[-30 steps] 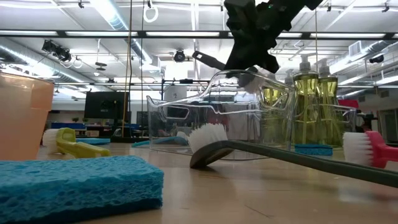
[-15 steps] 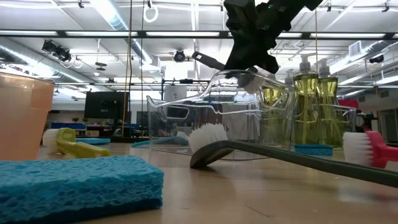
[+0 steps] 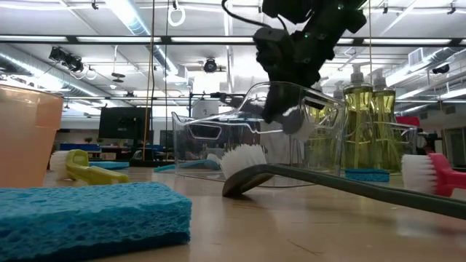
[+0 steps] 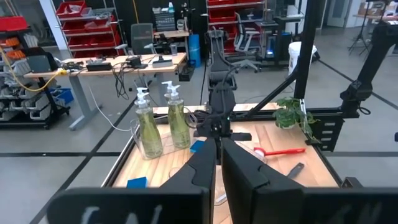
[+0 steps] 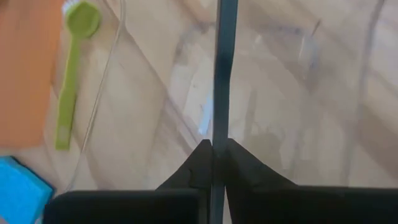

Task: Pick & Place Kitchen Sink Supplies
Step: Put the gray dish brush into the bottom transparent bin, then put the orange dish brush into the bottom transparent bin

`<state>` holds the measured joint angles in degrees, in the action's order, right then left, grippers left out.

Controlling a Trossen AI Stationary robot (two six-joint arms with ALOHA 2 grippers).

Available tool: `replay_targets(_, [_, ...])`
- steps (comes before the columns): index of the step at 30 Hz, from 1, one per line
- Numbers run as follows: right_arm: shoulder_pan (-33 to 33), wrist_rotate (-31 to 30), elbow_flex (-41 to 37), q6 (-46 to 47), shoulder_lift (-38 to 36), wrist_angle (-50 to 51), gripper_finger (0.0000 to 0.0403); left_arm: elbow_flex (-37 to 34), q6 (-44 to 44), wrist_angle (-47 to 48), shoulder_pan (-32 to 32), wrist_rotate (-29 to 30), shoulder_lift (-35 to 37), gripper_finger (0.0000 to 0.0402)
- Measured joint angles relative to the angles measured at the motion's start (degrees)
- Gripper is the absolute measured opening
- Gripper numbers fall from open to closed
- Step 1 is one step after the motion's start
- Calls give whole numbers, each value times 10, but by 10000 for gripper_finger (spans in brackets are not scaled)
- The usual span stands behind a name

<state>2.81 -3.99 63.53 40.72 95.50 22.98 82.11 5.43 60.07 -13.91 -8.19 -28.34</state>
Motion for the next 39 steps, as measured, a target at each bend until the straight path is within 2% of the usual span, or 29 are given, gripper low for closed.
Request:
replay_targets(18, [-1, 20, 0, -22, 9, 2, 43, 0, 1, 0, 0, 0, 0, 28])
replay_targets(28, [-2, 19, 0, -24, 9, 6, 126, 0, 0, 0, 0, 0, 0, 28])
replay_targets(32, [-2, 22, 0, -52, 9, -11, 159, 0, 0, 0, 0, 0, 0, 28])
replay_targets(39, [-1, 82, 0, -97, -6, -49, 180, 0, 0, 0, 0, 0, 0, 28])
